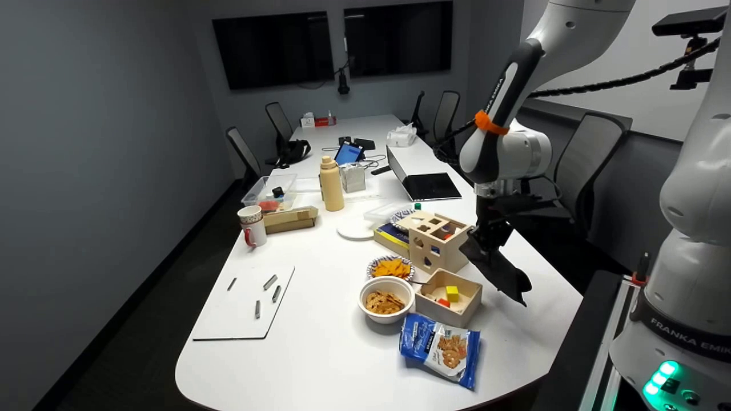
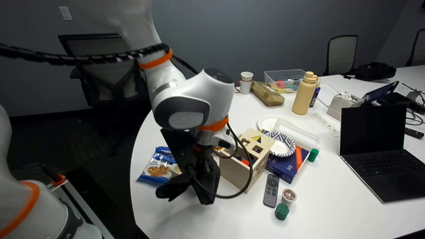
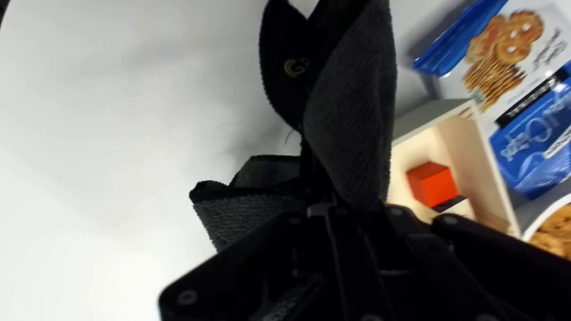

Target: Pick up the black cloth and wipe the table

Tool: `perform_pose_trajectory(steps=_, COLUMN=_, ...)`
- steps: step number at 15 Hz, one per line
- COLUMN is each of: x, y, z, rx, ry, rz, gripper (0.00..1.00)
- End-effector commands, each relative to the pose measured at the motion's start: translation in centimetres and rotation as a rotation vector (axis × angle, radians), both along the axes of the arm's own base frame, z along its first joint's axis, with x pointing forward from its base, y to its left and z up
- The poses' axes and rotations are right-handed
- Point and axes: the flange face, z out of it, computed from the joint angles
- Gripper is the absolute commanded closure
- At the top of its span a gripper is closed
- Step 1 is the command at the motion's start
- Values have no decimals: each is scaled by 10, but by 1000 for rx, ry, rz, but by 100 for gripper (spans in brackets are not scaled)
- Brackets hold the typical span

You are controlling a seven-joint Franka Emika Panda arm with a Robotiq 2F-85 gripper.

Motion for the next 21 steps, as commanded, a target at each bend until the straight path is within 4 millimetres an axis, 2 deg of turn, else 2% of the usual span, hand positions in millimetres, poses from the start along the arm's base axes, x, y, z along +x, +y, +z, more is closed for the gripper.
perform_pose_trajectory(steps=1, x=2, y=56, z=38, rx=41, ry=27, rz=199, gripper=98)
perform_pose_trajectory(steps=2, x=-5, y=75, z=43, rx=54, ry=34, rz=254, gripper=98)
perform_pose_trajectory(steps=3, x=7, y=89, z=50, rx=62, ry=45, rz=309, gripper=98)
perform_pose_trajectory(steps=5, x=6, y=125, z=59, rx=84, ry=61, rz=422, gripper=98)
perform_pose_trajectory(steps=6, x=-6, y=140, z=59, rx=88, ry=67, rz=479, gripper=98)
perform_pose_trajectory(steps=9, x=-1, y=180, z=53, rx=98, ry=75, rz=639, gripper=98)
perform_pose_trajectory(steps=15, x=-11, y=215, z=8, rx=109, ry=132, rz=774, gripper=98)
perform_pose_trajectory(steps=21, x=11, y=233, z=-38, rx=88, ry=72, rz=831, gripper=98)
